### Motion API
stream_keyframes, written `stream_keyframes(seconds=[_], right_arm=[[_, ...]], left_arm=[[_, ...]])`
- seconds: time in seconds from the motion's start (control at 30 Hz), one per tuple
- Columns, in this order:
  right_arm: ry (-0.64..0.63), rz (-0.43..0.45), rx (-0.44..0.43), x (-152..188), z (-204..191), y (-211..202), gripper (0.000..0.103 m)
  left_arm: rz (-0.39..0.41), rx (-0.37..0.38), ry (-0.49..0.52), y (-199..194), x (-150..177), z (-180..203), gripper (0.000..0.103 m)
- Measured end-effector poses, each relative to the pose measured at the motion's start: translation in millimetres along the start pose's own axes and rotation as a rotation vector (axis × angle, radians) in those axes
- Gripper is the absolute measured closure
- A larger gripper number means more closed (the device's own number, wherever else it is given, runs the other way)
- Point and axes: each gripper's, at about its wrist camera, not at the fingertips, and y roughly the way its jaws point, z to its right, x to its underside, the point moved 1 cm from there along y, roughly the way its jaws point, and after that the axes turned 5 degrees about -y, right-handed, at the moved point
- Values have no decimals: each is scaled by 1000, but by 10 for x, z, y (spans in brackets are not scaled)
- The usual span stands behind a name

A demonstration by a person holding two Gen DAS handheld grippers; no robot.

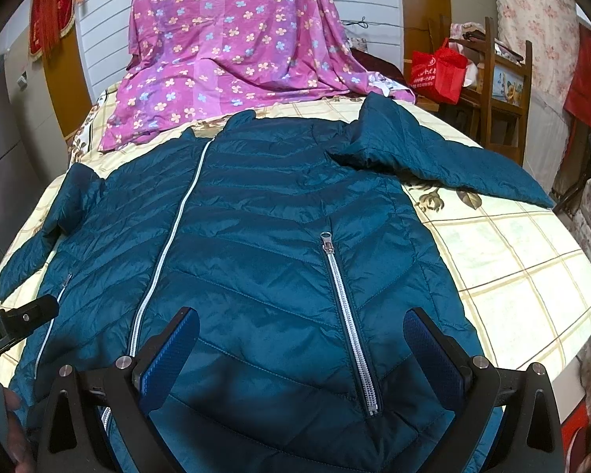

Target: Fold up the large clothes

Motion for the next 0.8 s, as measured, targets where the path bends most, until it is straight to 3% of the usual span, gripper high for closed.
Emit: stream_keyframes(seconds=[0.8], right_arm=[[7,-2,2,14,1,14,0]], left_arm=[[-1,0,-1,4,-9,-3,0]])
